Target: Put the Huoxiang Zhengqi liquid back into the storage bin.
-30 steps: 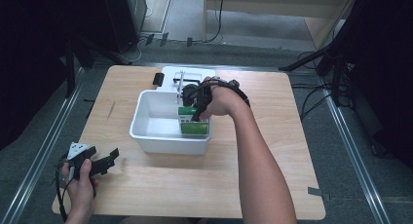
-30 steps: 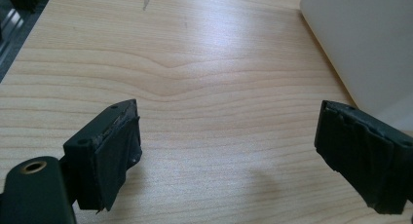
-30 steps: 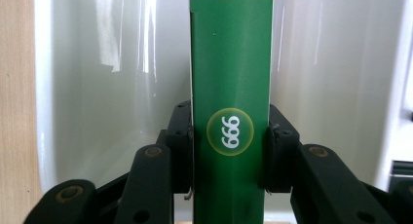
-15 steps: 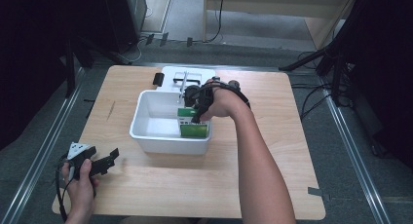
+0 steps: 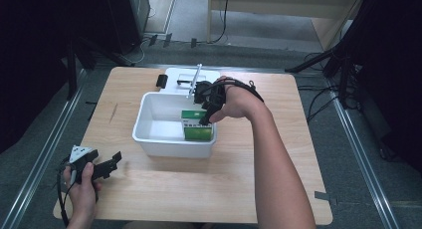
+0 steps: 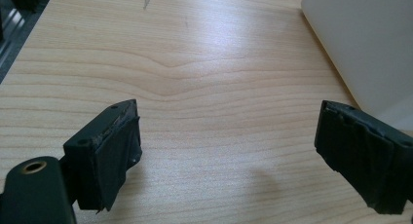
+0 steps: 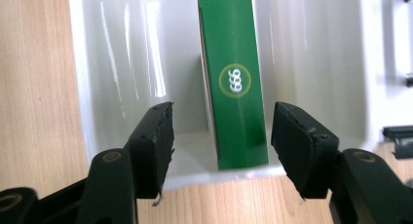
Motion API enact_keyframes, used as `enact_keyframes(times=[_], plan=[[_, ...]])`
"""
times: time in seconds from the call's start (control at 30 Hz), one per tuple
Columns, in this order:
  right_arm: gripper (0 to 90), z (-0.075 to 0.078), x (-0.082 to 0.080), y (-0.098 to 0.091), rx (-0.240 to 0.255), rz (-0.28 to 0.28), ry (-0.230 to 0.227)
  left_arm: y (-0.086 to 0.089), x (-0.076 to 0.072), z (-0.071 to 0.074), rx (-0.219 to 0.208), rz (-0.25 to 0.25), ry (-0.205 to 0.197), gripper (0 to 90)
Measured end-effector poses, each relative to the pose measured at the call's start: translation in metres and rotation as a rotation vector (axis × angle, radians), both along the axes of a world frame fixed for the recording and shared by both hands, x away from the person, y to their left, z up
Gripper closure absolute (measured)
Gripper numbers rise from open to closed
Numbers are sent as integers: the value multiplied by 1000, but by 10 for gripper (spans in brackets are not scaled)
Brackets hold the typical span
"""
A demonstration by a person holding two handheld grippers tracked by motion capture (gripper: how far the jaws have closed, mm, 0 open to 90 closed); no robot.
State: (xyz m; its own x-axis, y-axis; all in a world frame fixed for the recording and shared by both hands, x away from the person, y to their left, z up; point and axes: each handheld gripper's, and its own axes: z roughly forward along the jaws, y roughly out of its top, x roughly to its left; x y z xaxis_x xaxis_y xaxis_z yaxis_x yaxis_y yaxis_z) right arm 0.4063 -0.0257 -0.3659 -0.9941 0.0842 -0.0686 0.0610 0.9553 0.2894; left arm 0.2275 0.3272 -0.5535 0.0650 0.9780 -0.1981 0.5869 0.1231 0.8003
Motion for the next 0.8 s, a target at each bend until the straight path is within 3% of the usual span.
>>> enact_keyframes(times=[0.3, 0.53, 0.8], plan=[[393, 18, -7, -19, 7, -29, -32, 0, 0, 0, -5, 2, 2, 105], [376, 29, -10, -39, 42, -93, -64, 0, 0, 0, -3, 5, 1, 104], [345, 32, -10, -68, 129, -249, -69, 0, 0, 0, -3, 6, 0, 105]])
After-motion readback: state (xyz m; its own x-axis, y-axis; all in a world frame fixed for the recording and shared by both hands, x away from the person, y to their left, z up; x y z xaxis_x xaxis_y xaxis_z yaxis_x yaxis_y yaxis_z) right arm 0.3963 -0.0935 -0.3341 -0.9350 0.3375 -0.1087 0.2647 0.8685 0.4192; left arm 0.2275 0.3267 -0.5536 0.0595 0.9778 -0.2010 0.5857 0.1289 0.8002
